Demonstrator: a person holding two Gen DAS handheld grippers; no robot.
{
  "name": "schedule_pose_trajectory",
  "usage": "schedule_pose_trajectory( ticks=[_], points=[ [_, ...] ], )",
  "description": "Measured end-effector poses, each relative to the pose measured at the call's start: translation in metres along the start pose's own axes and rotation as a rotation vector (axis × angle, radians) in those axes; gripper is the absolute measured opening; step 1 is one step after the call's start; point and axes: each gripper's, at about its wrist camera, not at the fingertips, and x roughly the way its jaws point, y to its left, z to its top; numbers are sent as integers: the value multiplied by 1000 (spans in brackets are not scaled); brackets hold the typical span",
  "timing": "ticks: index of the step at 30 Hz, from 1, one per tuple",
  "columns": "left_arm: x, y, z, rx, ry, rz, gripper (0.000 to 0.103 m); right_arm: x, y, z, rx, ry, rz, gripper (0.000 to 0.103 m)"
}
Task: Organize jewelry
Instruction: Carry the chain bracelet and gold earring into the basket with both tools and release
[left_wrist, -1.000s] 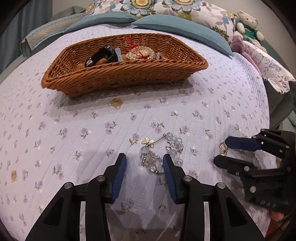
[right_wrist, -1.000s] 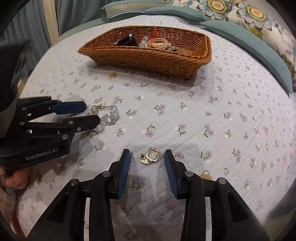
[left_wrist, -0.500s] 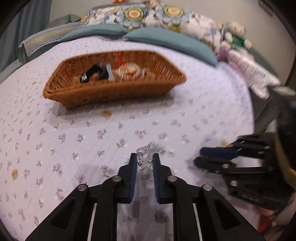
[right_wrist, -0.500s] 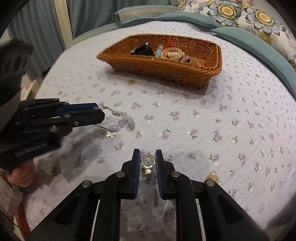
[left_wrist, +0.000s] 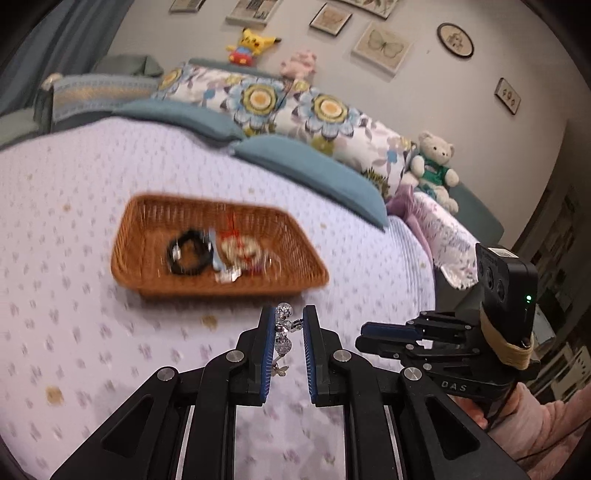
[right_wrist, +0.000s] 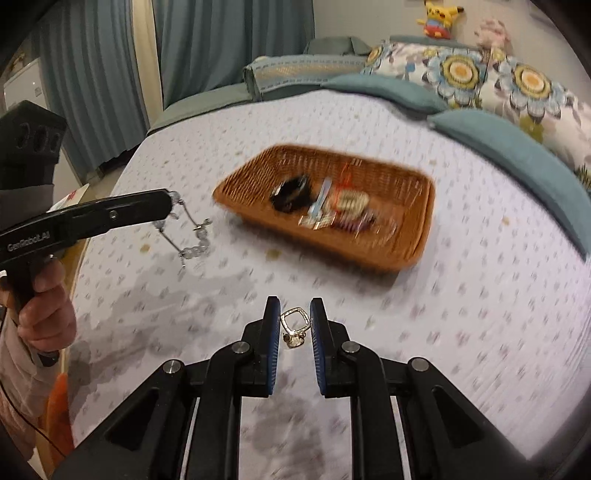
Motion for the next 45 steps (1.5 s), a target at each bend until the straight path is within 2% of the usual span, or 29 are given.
schedule_pose_trajectory(
  ticks=[5, 11, 15, 19, 23, 27, 31, 33, 35, 37, 38, 39, 42, 45],
  points=[
    [9, 5, 39, 49, -27, 34, 15, 5, -22, 45, 15, -71, -32, 19],
    [42, 19, 90, 51, -34, 71, 15, 32, -60, 97, 106, -102, -3, 19],
    [75, 30, 107, 36, -7, 92, 15, 66, -86, 117, 190, -67, 51, 19],
    [116, 35, 114, 45, 48, 130, 15, 105, -109, 121, 292, -8, 109, 19],
    [145, 29, 113, 73, 95, 170, 15, 135, -127, 121, 368, 50, 110, 19],
    [164, 29, 109, 68, 123, 204, 15, 149, -133, 120, 392, 90, 111, 19],
    [169, 31, 104, 49, 145, 211, 15, 155, -134, 118, 393, 110, 90, 20],
    [170, 31, 104, 47, 153, 215, 17, 155, -135, 116, 400, 116, 93, 25],
    [166, 31, 104, 36, 155, 197, 21, 153, -136, 113, 406, 113, 84, 43],
    [160, 29, 104, 38, 143, 200, 33, 148, -138, 111, 417, 106, 83, 49],
    [155, 27, 104, 36, 137, 198, 40, 142, -138, 109, 424, 99, 92, 49],
    [152, 26, 103, 34, 133, 198, 44, 138, -139, 107, 429, 96, 98, 49],
    [130, 19, 99, 35, 98, 219, 45, 116, -133, 100, 426, 74, 106, 50],
    [102, 7, 91, 36, 55, 239, 46, 87, -121, 87, 404, 44, 94, 56]
  ],
)
